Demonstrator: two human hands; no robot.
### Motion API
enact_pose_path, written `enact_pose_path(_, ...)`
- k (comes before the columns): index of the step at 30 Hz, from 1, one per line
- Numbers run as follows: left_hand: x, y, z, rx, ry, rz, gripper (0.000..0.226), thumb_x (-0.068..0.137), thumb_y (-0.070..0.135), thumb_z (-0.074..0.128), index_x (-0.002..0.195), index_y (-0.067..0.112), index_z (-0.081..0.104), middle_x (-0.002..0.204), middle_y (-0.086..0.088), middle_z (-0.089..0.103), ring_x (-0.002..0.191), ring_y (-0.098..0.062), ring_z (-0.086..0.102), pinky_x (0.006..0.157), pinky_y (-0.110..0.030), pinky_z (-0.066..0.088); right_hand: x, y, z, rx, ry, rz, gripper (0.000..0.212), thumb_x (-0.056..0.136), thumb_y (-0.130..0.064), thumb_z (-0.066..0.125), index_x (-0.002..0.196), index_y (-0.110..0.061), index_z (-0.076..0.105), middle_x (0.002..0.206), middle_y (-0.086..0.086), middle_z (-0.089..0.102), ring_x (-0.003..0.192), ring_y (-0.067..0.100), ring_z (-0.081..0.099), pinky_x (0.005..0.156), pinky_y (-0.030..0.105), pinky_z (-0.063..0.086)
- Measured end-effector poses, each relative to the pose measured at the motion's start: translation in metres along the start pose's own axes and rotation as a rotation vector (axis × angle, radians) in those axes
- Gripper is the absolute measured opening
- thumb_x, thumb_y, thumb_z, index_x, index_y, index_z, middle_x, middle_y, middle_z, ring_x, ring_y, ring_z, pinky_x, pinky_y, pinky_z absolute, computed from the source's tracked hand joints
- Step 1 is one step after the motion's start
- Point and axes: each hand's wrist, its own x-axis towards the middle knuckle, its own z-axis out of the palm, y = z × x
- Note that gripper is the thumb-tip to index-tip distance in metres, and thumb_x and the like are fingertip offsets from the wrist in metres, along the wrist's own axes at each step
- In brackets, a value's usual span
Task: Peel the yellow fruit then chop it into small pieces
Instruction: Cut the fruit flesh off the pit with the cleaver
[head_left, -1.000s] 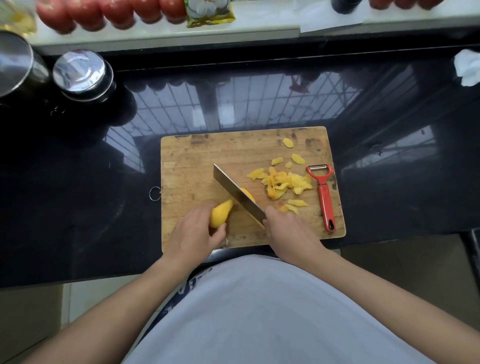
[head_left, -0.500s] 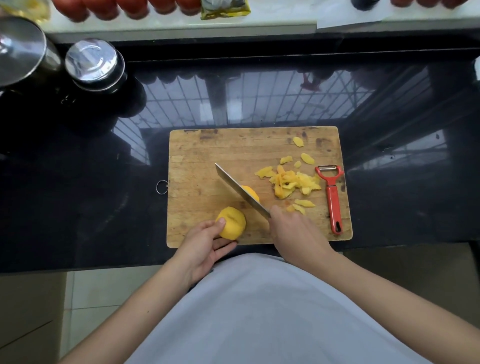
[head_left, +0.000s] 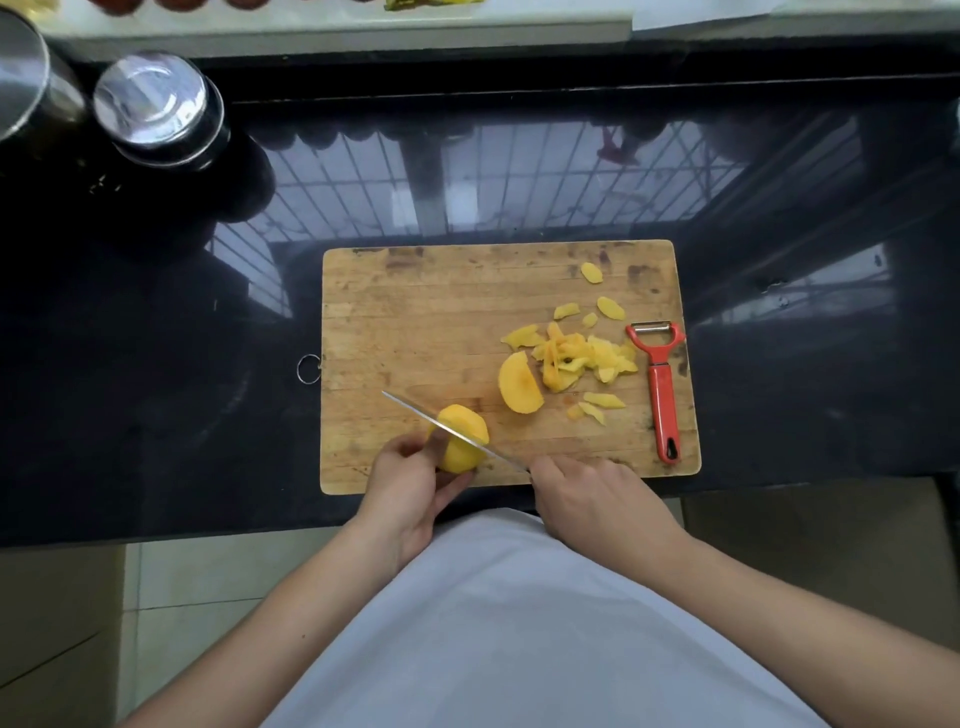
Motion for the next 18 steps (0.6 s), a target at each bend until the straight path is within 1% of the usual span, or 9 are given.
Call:
enact_pose_path(2, 0.002, -0.002, 0.001, -0.006, 0.021, 0.003, 0.026, 0.102, 0.013, 0.065, 0.124, 0.002, 0.057, 0.123, -0.022, 0.069, 0.114, -0.036, 0.070, 0.085, -0.039, 0.063, 0.000, 0.000, 0.003, -0.001, 0.007, -0.005, 0.035, 0.056, -0.003, 0.080, 0.066, -0.016, 0.050, 0.051, -0.003, 0.046, 0.029, 0.024, 0.037, 0.045, 0.025, -0.002)
enact_pose_path(5, 0.004, -0.005, 0.005, -0.004, 0.034, 0.018, 0.027, 0.102, 0.013, 0.066, 0.125, 0.004, 0.057, 0.120, -0.019, 0.071, 0.109, -0.033, 0.072, 0.091, -0.041, 0.062, 0.000, 0.000, 0.005, -0.013, -0.019, -0.006, 0.034, 0.056, -0.004, 0.080, 0.067, -0.016, 0.050, 0.051, -0.002, 0.047, 0.028, 0.024, 0.037, 0.045, 0.025, -0.006)
enact_pose_path(8, 0.005, -0.007, 0.008, 0.014, 0.045, 0.029, 0.026, 0.101, 0.011, 0.066, 0.125, 0.006, 0.058, 0.117, -0.016, 0.073, 0.107, -0.030, 0.073, 0.092, -0.041, 0.062, 0.000, 0.000, 0.007, -0.022, -0.041, 0.001, 0.034, 0.057, -0.005, 0.081, 0.068, -0.015, 0.050, 0.052, -0.001, 0.048, 0.028, 0.025, 0.037, 0.049, 0.025, -0.009)
enact_pose_path(10, 0.006, -0.007, 0.008, 0.032, 0.042, 0.031, 0.030, 0.098, 0.009, 0.068, 0.126, 0.008, 0.059, 0.119, -0.015, 0.073, 0.109, -0.028, 0.073, 0.093, -0.041, 0.062, 0.001, 0.000, 0.008, -0.038, -0.042, -0.003, 0.034, 0.057, -0.006, 0.082, 0.068, -0.015, 0.051, 0.052, -0.001, 0.048, 0.028, 0.025, 0.039, 0.049, 0.025, -0.009)
enact_pose_path(12, 0.006, -0.008, 0.009, 0.047, 0.021, 0.045, 0.033, 0.095, 0.008, 0.071, 0.127, 0.010, 0.062, 0.120, -0.011, 0.074, 0.108, -0.025, 0.074, 0.091, -0.039, 0.063, 0.002, 0.000, 0.009, -0.066, -0.035, -0.005, 0.033, 0.056, -0.006, 0.083, 0.068, -0.014, 0.053, 0.052, 0.000, 0.048, 0.028, 0.025, 0.040, 0.045, 0.024, -0.004)
enact_pose_path(14, 0.006, -0.007, 0.011, 0.057, 0.003, 0.071, 0.032, 0.095, 0.005, 0.067, 0.126, 0.014, 0.063, 0.118, -0.007, 0.076, 0.107, -0.023, 0.075, 0.088, -0.036, 0.063, 0.002, 0.000, 0.011, -0.097, -0.016, -0.021, 0.032, 0.055, -0.005, 0.083, 0.069, -0.012, 0.056, 0.051, 0.001, 0.048, 0.027, 0.025, 0.040, 0.041, 0.024, 0.007)
enact_pose_path(15, 0.005, -0.006, 0.013, 0.069, 0.003, 0.087, 0.031, 0.095, 0.004, 0.065, 0.125, 0.016, 0.064, 0.116, -0.005, 0.077, 0.106, -0.023, 0.074, 0.086, -0.036, 0.064, 0.002, 0.000, 0.012, -0.111, 0.000, -0.031, 0.031, 0.055, -0.005, 0.084, 0.069, -0.011, 0.057, 0.052, 0.002, 0.048, 0.027, 0.024, 0.040, 0.041, 0.024, 0.011)
enact_pose_path(18, 0.003, -0.004, 0.016, 0.103, 0.002, 0.114, 0.028, 0.094, 0.006, 0.066, 0.120, 0.017, 0.068, 0.113, -0.006, 0.077, 0.109, -0.028, 0.073, 0.088, -0.043, 0.064, 0.002, 0.001, 0.014, -0.150, 0.034, -0.045, 0.030, 0.054, -0.005, 0.084, 0.073, -0.009, 0.060, 0.053, 0.003, 0.049, 0.027, 0.024, 0.041, 0.040, 0.022, 0.014)
